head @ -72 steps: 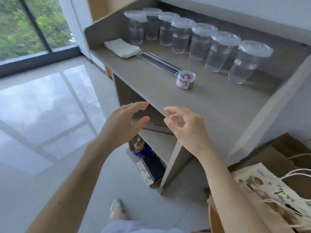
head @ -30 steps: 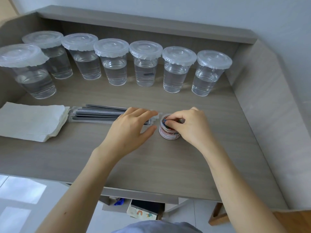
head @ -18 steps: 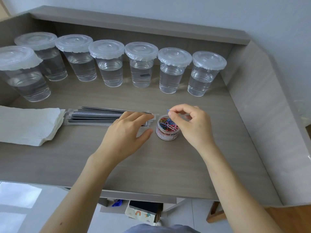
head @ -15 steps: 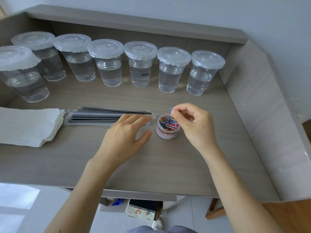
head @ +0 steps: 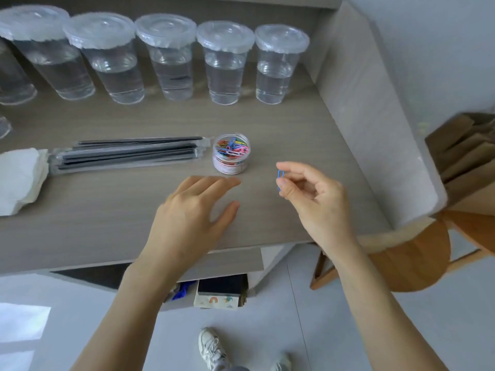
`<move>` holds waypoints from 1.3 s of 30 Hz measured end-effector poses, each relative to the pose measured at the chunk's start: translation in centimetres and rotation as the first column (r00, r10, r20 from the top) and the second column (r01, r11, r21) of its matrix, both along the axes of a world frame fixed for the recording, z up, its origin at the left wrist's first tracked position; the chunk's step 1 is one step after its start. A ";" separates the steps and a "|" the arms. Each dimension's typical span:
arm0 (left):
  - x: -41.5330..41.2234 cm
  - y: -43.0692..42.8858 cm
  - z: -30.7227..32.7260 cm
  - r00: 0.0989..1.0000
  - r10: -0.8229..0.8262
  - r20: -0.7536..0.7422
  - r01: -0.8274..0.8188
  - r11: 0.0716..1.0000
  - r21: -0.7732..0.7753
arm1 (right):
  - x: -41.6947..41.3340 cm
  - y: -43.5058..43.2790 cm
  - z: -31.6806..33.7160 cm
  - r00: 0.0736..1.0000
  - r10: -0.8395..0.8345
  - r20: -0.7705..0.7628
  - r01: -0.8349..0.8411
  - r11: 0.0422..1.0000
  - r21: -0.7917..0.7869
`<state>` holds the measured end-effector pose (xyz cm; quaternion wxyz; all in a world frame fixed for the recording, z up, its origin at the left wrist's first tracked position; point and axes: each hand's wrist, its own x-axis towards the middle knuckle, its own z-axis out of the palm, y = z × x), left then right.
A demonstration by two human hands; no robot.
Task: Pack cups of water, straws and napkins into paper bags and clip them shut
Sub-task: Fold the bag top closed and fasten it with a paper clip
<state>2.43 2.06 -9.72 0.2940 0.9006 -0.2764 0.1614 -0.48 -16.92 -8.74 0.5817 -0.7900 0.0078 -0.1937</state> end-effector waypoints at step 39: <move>-15.3 -79.1 -4.8 0.710 -0.670 -0.216 0.704 0.661 0.262 | -29.3 -70.1 -6.0 0.692 -0.700 -0.178 0.689 0.713 -0.126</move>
